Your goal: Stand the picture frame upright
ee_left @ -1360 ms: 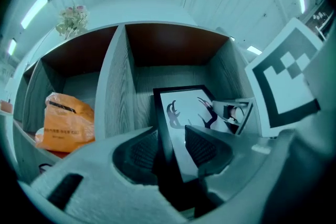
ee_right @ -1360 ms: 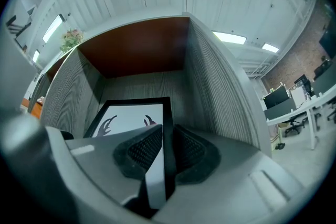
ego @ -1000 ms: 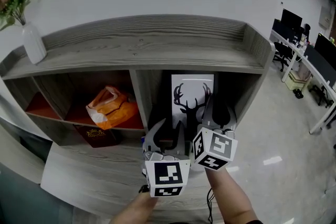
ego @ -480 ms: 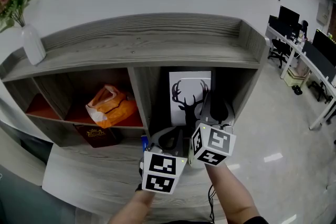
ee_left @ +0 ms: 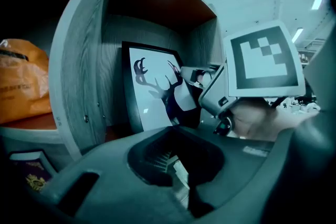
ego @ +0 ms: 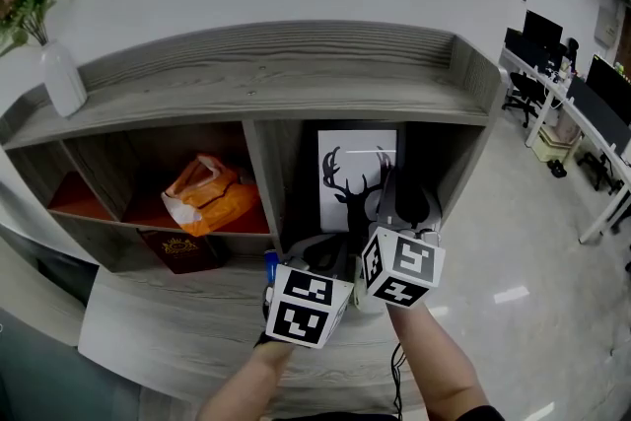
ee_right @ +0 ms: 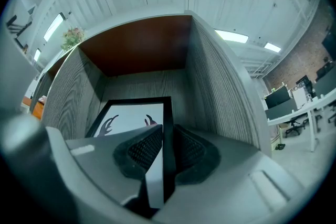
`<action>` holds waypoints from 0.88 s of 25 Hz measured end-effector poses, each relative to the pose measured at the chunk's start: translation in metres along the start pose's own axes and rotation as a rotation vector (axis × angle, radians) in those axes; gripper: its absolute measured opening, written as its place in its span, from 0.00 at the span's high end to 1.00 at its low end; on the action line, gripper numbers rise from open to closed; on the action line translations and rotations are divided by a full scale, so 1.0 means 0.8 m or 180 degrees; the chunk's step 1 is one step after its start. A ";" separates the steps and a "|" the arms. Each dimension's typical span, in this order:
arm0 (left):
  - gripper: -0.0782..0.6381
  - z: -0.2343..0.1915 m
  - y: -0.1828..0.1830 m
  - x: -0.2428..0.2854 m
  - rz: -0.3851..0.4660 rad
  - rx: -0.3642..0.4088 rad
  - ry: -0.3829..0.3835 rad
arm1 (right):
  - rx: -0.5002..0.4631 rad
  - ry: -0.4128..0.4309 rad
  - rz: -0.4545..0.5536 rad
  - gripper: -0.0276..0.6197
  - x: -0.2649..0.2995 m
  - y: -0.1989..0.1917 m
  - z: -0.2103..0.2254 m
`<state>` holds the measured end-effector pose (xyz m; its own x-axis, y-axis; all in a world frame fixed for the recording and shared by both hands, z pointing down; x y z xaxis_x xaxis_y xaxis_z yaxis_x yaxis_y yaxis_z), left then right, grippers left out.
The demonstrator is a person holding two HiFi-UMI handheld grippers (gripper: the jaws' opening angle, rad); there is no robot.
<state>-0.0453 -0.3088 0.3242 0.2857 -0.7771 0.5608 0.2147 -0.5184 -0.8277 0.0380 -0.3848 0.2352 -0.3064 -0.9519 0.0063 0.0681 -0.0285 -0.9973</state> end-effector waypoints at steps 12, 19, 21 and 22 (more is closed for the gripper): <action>0.90 -0.006 0.006 0.011 -0.0157 -0.0035 -0.0063 | -0.0026 0.0028 -0.0071 0.87 0.001 -0.001 -0.002; 0.90 -0.008 0.021 0.015 -0.0271 -0.0148 -0.0259 | -0.0012 0.0039 -0.0086 0.87 0.001 0.000 -0.002; 0.90 -0.007 0.022 0.016 -0.0304 -0.0111 -0.0242 | -0.0010 0.0045 -0.0094 0.87 0.001 0.000 -0.002; 0.90 -0.007 0.023 0.016 -0.0315 -0.0097 -0.0232 | -0.0016 0.0052 -0.0102 0.87 0.001 0.000 -0.003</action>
<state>-0.0430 -0.3305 0.3163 0.3319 -0.6942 0.6386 0.2170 -0.6027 -0.7679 0.0357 -0.3847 0.2349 -0.3236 -0.9455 0.0371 0.0532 -0.0573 -0.9969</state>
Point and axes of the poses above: the fingertips, and each gripper's own axes: x forward along the fingers, z to its right, y out of its top, the point moved 2 cm from there along -x, backward along the fingers, and after that the axes turned 15 degrees about -z, right-handed, at the moved point
